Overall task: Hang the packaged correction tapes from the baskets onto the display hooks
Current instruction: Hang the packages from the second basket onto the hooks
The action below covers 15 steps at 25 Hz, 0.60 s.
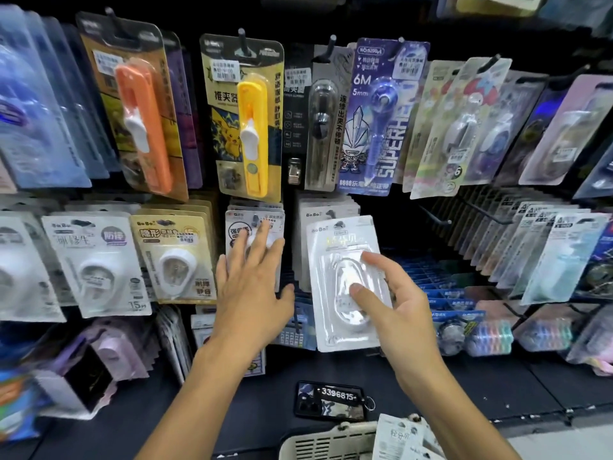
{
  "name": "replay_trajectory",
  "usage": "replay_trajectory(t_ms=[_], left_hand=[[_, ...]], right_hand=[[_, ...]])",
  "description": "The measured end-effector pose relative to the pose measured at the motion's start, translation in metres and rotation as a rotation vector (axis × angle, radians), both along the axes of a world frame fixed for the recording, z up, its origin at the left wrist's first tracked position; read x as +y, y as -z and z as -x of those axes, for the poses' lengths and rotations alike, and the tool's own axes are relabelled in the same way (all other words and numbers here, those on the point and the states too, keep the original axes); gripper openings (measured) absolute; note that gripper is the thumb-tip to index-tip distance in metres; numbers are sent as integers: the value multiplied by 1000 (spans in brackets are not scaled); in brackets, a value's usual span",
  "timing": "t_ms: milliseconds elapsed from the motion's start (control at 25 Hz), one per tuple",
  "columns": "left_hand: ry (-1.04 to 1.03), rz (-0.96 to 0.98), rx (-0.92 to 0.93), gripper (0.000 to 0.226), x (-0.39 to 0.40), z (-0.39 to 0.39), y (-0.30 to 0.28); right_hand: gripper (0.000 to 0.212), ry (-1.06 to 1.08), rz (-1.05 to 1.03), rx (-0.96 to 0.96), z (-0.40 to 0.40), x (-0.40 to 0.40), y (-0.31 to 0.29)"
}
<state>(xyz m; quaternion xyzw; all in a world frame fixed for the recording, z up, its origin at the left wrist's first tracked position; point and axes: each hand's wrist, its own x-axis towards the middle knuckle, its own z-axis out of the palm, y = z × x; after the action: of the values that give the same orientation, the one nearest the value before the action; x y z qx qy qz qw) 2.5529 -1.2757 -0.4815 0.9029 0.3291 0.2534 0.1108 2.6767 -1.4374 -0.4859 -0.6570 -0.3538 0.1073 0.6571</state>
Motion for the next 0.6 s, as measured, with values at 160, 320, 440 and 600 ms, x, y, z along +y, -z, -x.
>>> replay_trajectory(t_ms=[160,320,440,600], left_hand=[[2,-14,-2,75,0,-1,5],[9,-18,57,79,2,2,12],[-33,-69,43,86,-13,5,22],[77,-157,102,81,-58,-3,65]], right_hand=[[40,27,197,-141,-15,30,-3],[46,30,379,-364,-42,64,-1],[56,-59,413,-393,-48,63,6],[53,-84,430,-256,-41,10,64]])
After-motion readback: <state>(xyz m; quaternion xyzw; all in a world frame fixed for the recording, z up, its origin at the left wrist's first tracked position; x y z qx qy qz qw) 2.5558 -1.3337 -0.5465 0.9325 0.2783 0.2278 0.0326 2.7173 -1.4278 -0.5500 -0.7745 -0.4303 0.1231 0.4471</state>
